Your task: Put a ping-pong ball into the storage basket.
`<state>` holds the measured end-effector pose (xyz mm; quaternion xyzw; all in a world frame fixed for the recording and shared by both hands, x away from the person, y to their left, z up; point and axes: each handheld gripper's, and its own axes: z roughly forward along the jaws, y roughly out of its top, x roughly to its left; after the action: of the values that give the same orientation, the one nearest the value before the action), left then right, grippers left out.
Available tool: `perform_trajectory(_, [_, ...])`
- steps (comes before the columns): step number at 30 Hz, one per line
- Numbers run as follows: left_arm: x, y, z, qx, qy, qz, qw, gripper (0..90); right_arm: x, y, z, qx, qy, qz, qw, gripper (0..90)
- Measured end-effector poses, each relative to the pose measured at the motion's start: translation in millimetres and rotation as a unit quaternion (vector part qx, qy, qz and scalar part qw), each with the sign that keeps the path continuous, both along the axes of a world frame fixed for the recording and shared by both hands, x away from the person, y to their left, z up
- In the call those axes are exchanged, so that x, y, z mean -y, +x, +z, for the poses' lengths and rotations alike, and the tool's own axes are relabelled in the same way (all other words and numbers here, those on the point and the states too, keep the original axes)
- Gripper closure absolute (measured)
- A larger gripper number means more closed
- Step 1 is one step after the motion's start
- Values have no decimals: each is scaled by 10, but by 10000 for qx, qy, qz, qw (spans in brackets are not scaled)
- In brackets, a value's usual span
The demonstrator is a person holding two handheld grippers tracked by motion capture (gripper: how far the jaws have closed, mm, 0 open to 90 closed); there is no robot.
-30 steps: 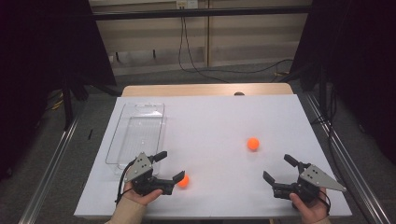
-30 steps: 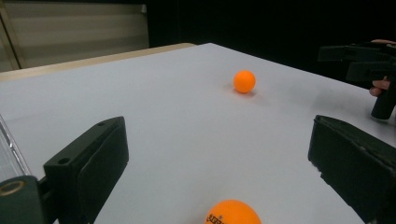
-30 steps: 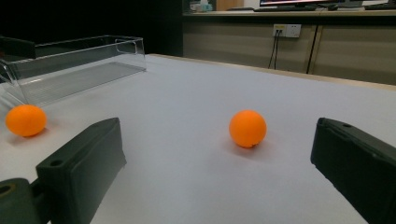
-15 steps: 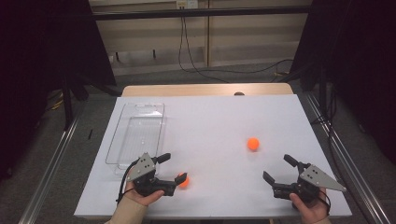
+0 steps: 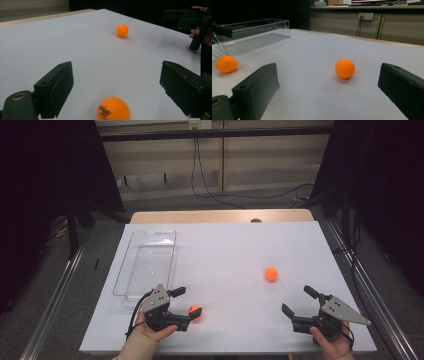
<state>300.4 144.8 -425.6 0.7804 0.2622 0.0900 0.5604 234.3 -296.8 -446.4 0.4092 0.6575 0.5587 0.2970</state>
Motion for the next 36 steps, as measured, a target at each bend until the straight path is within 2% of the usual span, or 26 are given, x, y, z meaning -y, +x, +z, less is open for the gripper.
perform_trajectory(11, [36, 5, -34, -174, 169, -150, 9996, 119, 0, 2, -2, -1, 2, -3, 10000, 25])
perform_trajectory(24, [52, -11, -19, -141, 216, -190, 9995, 121, 1, 3, -3, -5, 2, -8, 10000, 25])
perform_trajectory(28, [57, -18, -15, -145, 241, -227, 9993, 152, 2, 3, -3, -1, 2, -8, 10000, 25])
perform_trajectory(36, [84, -29, -27, -255, 340, -300, 9986, 170, 3, 1, -2, -7, 9, -11, 10000, 25])
